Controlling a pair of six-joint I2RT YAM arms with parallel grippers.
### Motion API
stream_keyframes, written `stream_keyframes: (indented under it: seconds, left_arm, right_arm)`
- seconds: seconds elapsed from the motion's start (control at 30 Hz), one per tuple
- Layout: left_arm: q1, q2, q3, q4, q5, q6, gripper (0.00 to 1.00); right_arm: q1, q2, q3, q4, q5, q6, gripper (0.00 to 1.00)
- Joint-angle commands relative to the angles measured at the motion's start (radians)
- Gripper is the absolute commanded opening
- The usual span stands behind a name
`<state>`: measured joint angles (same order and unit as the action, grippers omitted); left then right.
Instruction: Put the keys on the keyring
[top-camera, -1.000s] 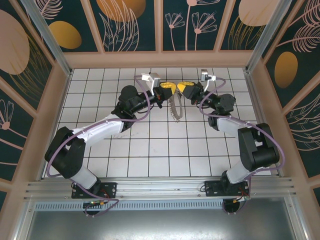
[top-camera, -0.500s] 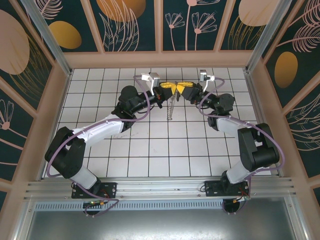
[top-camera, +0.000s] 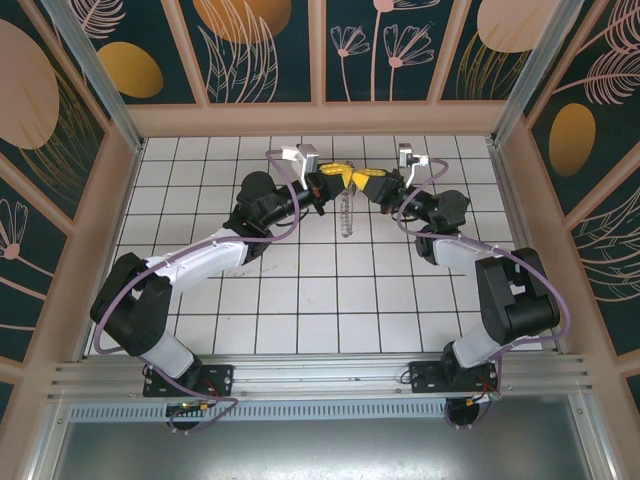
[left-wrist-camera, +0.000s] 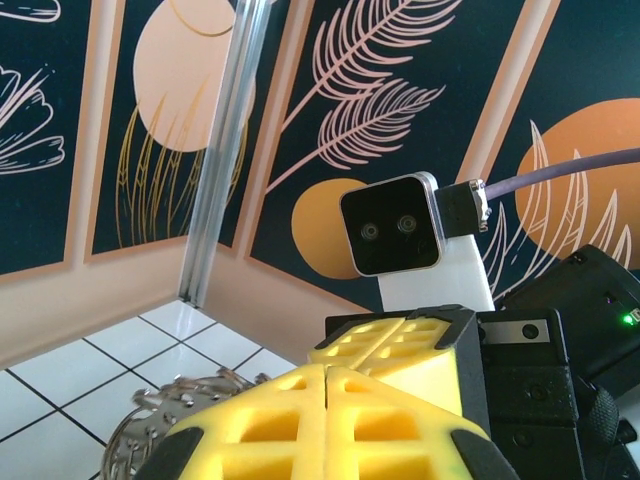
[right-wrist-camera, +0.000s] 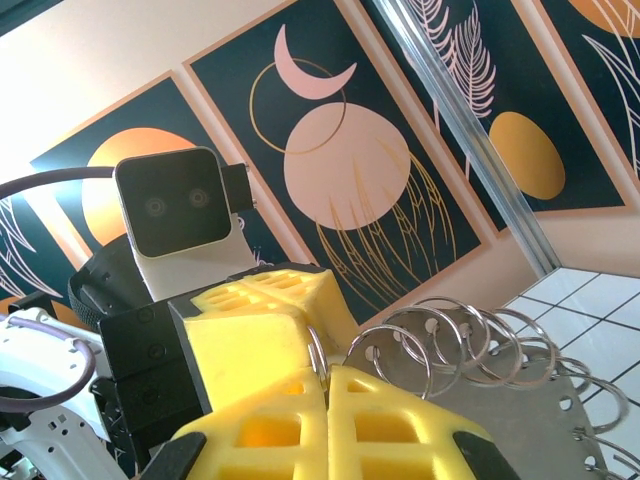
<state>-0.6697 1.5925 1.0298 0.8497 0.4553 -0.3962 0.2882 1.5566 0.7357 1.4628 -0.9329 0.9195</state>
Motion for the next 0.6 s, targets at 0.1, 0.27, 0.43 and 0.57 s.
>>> stream_keyframes:
  seconds: [0.1,0.27,0.43,0.57]
  left_arm:
    - [-0.008,-0.007,0.025,0.023,-0.043,-0.012,0.0]
    - [0.008,-0.038,0.039,-0.075,-0.084,0.029,0.13]
    - [0.045,-0.07,0.047,-0.161,-0.057,0.054,0.28]
    - [0.088,-0.084,0.053,-0.207,0.001,0.042,0.42]
  right_arm:
    - [-0.005,-0.032,0.004,0.015,0.0,-0.014,0.0]
    - [-0.026,-0.055,0.016,-0.078,-0.015,-0.059,0.0]
    - [-0.048,-0.083,0.026,-0.217,-0.038,-0.146,0.0]
    - [-0.07,-0.084,0.04,-0.284,-0.071,-0.182,0.0]
